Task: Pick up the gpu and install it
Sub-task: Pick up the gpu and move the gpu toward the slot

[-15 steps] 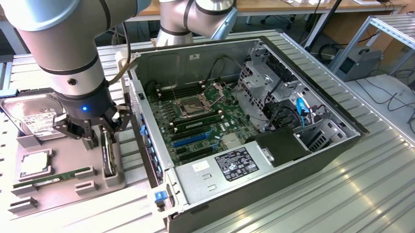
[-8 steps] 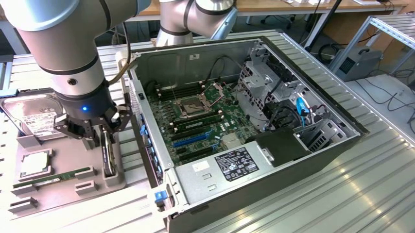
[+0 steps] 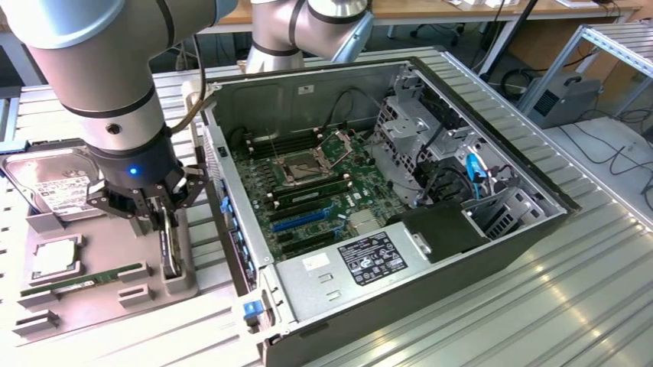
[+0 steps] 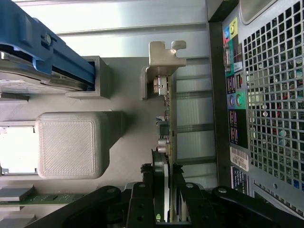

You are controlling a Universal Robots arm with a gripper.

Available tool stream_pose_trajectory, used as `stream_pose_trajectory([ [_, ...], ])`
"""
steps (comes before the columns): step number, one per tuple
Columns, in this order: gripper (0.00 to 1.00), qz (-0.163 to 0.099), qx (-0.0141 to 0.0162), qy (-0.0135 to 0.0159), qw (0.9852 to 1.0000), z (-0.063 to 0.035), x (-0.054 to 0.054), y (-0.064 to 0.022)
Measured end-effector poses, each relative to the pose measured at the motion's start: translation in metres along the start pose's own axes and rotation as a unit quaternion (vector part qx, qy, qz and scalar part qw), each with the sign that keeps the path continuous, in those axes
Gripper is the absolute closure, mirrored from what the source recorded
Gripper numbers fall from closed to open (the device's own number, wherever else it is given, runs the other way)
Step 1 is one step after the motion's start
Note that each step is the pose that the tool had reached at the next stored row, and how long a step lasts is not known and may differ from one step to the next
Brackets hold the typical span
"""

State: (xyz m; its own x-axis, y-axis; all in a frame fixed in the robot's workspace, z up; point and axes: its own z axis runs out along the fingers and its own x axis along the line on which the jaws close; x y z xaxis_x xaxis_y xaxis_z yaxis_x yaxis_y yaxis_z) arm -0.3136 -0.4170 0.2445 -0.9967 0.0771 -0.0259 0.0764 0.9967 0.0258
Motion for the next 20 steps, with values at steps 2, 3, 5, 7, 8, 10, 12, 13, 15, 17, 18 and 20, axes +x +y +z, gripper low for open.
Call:
stream_pose_trajectory([
  [2,0.73,0.000,0.0000,0.0000,1.0000,0.0000,0.0000,0.0000],
  [3,0.73,0.000,0.0000,0.0000,1.0000,0.0000,0.0000,0.0000],
  [5,0.73,0.000,0.0000,0.0000,1.0000,0.0000,0.0000,0.0000],
  [7,0.73,0.000,0.0000,0.0000,1.0000,0.0000,0.0000,0.0000],
  [8,0.73,0.000,0.0002,-0.0001,1.0000,0.0001,0.0000,0.0000],
  [10,0.73,0.000,0.0005,-0.0001,1.0000,0.0000,0.0000,0.0000],
  [12,0.73,0.000,0.0005,-0.0002,1.0000,-0.0003,-0.0001,0.0001],
  [13,0.73,0.000,0.0006,-0.0001,1.0000,-0.0008,0.0000,0.0000],
  [15,0.73,0.000,0.0006,-0.0001,1.0000,-0.0011,0.0000,0.0000],
  [17,0.73,0.000,0.0006,-0.0001,1.0000,-0.0013,-0.0001,0.0001],
  [18,0.73,0.000,0.0006,-0.0001,1.0000,-0.0016,-0.0001,0.0000],
  [20,0.73,0.000,0.0006,-0.0001,1.0000,-0.0019,-0.0001,0.0000],
])
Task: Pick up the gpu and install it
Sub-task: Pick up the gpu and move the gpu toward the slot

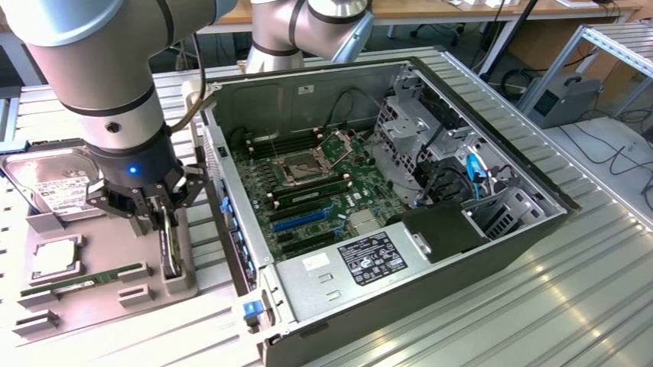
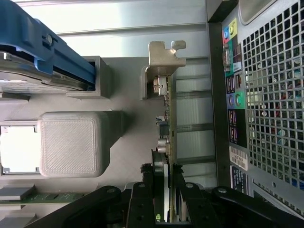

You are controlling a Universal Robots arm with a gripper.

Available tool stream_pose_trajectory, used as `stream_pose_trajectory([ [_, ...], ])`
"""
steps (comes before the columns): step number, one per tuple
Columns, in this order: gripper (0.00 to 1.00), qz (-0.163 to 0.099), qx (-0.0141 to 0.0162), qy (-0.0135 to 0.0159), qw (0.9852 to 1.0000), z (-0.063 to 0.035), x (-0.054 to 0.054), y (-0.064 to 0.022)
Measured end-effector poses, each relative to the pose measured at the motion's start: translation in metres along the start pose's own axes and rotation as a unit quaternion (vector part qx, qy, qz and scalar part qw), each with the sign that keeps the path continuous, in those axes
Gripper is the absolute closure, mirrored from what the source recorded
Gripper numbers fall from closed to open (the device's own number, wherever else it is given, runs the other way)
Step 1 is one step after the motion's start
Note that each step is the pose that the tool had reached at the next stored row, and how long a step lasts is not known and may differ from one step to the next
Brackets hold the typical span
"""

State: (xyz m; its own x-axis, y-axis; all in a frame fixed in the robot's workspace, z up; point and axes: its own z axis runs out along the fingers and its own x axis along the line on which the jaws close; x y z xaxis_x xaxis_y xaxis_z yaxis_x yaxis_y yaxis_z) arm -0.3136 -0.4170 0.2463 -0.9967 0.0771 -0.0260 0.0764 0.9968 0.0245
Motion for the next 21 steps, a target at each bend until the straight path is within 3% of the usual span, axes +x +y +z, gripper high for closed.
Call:
stream_pose_trajectory([
  [21,0.73,0.000,0.0000,0.0000,1.0000,-0.0101,-0.0003,0.0002],
])
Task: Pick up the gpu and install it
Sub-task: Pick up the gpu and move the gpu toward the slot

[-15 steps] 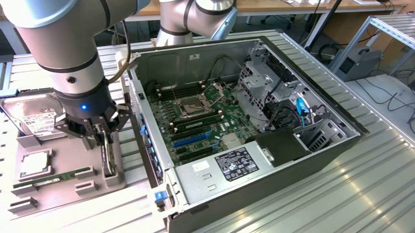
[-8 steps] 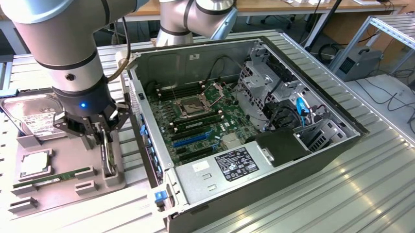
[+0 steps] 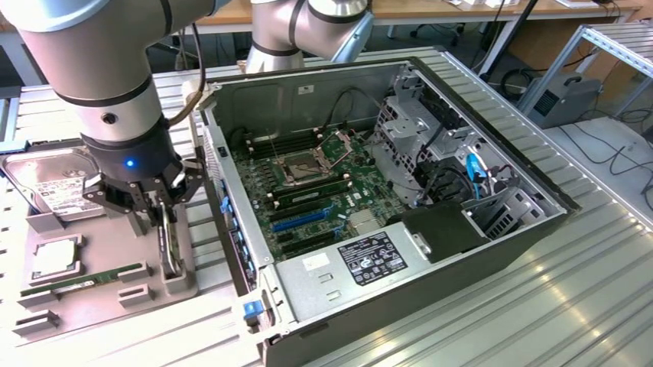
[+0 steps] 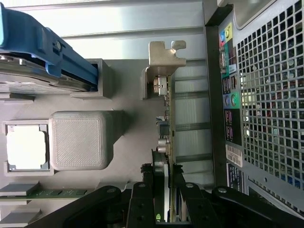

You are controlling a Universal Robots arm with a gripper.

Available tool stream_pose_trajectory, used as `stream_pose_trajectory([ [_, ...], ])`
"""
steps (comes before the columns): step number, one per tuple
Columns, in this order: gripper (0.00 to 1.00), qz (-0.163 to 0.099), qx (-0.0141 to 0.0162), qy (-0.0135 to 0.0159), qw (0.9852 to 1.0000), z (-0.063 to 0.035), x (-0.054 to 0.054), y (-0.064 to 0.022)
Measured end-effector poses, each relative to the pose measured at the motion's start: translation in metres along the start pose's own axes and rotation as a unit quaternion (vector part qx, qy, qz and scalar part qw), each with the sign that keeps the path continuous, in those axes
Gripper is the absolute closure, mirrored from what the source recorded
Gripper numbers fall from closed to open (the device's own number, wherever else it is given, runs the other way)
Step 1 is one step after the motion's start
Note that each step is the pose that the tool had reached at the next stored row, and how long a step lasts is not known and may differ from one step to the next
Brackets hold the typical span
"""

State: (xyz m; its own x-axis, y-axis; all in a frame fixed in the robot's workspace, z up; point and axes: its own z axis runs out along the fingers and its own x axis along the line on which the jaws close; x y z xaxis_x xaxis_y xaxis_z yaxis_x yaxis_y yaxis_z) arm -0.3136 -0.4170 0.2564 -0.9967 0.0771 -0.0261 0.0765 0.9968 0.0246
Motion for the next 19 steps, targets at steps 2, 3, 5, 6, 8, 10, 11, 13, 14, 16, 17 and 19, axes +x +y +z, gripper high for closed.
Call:
stream_pose_trajectory([
  [2,0.73,0.000,0.0000,0.0001,1.0000,-0.0008,0.0000,0.0000],
  [3,0.73,0.000,0.0000,0.0000,1.0000,-0.0011,0.0000,0.0000],
  [5,0.73,0.000,0.0000,0.0001,1.0000,-0.0022,-0.0001,0.0000],
  [6,0.73,0.000,0.0001,0.0000,1.0000,-0.0026,-0.0001,0.0001],
  [8,0.73,0.000,0.0001,0.0001,1.0000,-0.0035,-0.0001,0.0001],
  [10,0.73,0.000,0.0000,0.0000,1.0000,-0.0044,-0.0001,0.0001],
  [11,0.73,0.000,0.0000,0.0000,1.0000,-0.0049,-0.0001,0.0001],
  [13,0.73,0.000,0.0000,0.0000,1.0000,-0.0056,-0.0002,0.0001],
  [14,0.73,0.000,0.0000,0.0000,1.0000,-0.0060,-0.0002,0.0001],
  [16,0.73,0.000,0.0000,0.0000,1.0000,-0.0073,-0.0002,0.0002],
  [17,0.73,0.000,0.0000,0.0000,1.0000,-0.0078,-0.0002,0.0002],
  [19,0.73,0.000,0.0000,0.0000,1.0000,-0.0089,-0.0002,0.0002],
])
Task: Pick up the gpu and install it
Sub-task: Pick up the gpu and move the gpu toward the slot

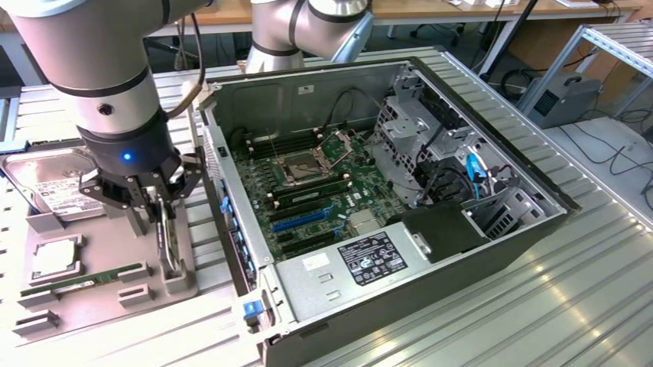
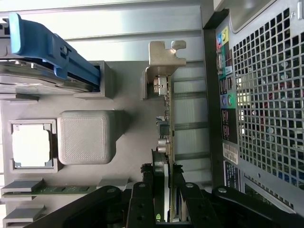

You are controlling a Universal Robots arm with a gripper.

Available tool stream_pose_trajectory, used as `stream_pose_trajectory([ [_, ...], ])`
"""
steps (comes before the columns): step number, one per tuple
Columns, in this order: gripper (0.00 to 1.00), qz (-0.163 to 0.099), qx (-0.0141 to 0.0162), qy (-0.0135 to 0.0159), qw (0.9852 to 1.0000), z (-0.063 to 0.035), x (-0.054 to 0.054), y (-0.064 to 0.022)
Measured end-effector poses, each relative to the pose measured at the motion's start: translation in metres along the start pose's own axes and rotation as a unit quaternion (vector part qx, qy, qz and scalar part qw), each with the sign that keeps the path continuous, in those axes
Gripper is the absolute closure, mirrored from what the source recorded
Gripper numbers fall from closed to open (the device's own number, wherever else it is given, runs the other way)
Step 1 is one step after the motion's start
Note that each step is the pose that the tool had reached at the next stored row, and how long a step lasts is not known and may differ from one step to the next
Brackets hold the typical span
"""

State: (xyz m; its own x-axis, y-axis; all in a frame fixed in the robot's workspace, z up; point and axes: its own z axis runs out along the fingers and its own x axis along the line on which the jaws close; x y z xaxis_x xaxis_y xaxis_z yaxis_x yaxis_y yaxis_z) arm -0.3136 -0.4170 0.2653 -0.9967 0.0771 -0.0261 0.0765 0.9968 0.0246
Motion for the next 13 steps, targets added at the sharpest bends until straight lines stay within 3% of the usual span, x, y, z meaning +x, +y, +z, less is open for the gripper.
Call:
stream_pose_trajectory([
  [13,0.73,0.000,0.0000,0.0000,1.0000,-0.0076,-0.0002,0.0002],
])
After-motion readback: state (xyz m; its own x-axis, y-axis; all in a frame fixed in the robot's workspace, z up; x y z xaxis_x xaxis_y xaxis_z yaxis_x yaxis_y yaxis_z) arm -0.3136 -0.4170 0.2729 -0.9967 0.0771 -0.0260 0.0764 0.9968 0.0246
